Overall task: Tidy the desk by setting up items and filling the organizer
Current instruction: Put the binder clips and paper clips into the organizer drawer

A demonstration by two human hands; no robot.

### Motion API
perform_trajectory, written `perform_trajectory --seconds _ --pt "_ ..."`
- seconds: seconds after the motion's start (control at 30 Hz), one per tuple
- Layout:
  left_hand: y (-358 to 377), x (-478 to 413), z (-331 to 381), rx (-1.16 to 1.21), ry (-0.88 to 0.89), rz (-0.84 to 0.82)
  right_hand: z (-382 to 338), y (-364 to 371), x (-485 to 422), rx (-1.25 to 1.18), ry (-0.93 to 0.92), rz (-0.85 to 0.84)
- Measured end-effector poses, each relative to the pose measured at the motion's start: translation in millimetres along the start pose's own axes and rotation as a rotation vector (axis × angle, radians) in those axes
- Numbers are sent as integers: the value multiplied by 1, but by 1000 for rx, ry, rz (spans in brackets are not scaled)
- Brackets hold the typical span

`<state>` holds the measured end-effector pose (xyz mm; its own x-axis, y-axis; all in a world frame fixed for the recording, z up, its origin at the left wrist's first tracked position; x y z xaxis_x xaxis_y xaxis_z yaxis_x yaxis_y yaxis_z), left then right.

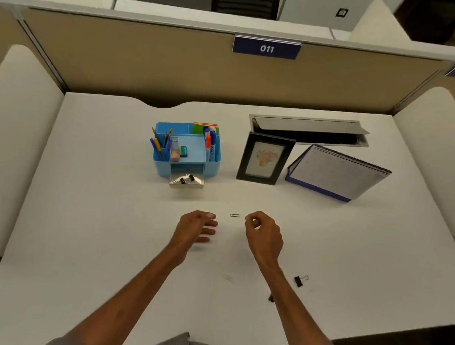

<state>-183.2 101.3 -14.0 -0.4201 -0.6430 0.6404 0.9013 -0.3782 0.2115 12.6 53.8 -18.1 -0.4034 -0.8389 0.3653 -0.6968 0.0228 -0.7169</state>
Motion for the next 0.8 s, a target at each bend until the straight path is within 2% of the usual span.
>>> perform_trajectory --seconds 0.2,0.3,0.53,0.8 --pt "99 10 -31 -330 65 -160 109 -47 60 -1 44 71" --pt "152 10 -50 -435 51 -250 154 -67 83 72 16 10" --pt "215 8 -81 -505 -1 -272 194 -91 98 342 -111 -247" --pt "231 6 -90 -483 -17 -240 207 -101 91 397 -179 -264"
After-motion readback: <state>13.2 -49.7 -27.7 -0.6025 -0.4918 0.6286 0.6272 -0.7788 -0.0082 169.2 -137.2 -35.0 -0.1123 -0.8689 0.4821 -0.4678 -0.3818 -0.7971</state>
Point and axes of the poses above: each hand's wrist, its own x-axis away from the middle knuckle, its own y-axis out of the palm, z = x × y, the point moved 1 cm from there along -x, towards the middle knuckle, and after that the axes turned 15 degrees about -z, right-handed, at the moved point
